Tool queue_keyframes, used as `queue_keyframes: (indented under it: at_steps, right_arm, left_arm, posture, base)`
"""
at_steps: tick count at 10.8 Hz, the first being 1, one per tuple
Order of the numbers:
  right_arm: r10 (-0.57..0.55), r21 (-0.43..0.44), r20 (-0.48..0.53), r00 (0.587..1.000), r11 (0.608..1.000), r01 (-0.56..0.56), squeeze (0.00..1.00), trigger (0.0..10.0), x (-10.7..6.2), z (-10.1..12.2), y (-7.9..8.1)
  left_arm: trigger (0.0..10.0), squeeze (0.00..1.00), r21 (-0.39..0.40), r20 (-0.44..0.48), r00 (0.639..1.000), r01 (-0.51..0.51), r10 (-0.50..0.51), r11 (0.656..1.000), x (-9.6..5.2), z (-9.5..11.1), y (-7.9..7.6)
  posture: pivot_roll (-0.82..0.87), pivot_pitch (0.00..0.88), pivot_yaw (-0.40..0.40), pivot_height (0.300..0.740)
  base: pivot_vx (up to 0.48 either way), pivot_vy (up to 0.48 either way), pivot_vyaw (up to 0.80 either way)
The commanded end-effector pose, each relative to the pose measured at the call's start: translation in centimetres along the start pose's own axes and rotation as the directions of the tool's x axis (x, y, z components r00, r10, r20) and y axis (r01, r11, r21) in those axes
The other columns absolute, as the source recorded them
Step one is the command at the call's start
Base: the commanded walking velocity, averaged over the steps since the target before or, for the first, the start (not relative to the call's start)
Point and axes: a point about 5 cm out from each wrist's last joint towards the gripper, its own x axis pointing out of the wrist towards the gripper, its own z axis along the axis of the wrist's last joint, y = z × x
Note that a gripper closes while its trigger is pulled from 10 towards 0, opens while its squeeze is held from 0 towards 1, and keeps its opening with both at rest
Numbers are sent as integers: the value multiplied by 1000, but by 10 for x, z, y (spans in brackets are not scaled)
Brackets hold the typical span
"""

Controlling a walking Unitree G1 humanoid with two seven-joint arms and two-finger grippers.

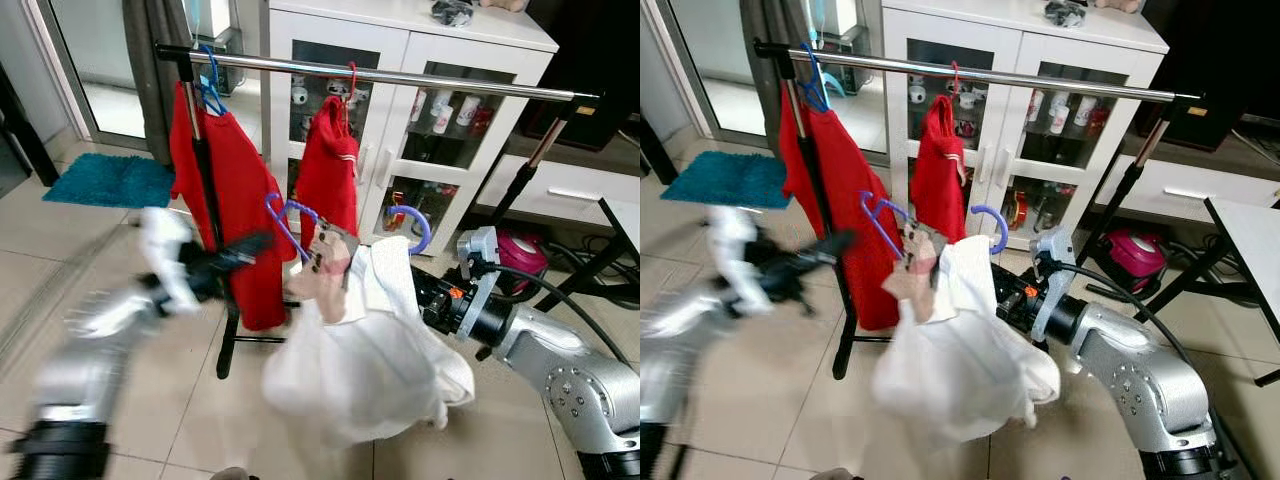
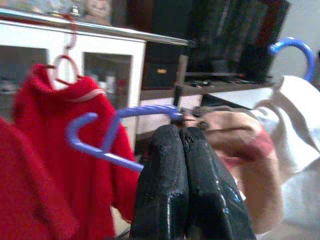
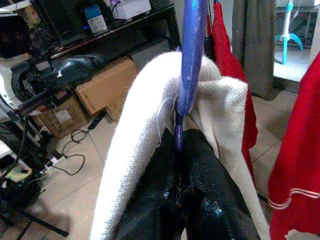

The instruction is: Hang hanger

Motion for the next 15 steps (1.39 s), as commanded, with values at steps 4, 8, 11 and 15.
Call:
queue_keyframes:
  at_steps: [4,8,11,15]
  right_arm:
    - [12,-66,30,999,998,-10,0,10000,-5,16,-1]
    - [96,-96,5,995,991,-95,0,10000,-6,17,10]
    - [173,-119,-15,985,977,-174,0,10000,0,21,17]
    - [250,-117,-14,968,961,-250,0,10000,1,22,28]
  left_arm:
    - [10000,1000,-40,-41,991,129,-130,991,11,-4,-19]
    - [10000,1000,-49,5,986,168,-168,985,11,3,-5]
    - [10000,1000,-56,-101,956,272,-277,961,15,-8,-1]
    - [10000,0,-25,-99,952,287,-288,958,28,-3,11]
  posture:
    - [-74,0,-59,740]
    - [-97,0,-65,740]
    - [-100,0,-57,740]
    - [-118,0,-37,740]
  base:
    - [0,0,0]
    - [0,0,0]
    - [0,0,0]
    - [0,0,0]
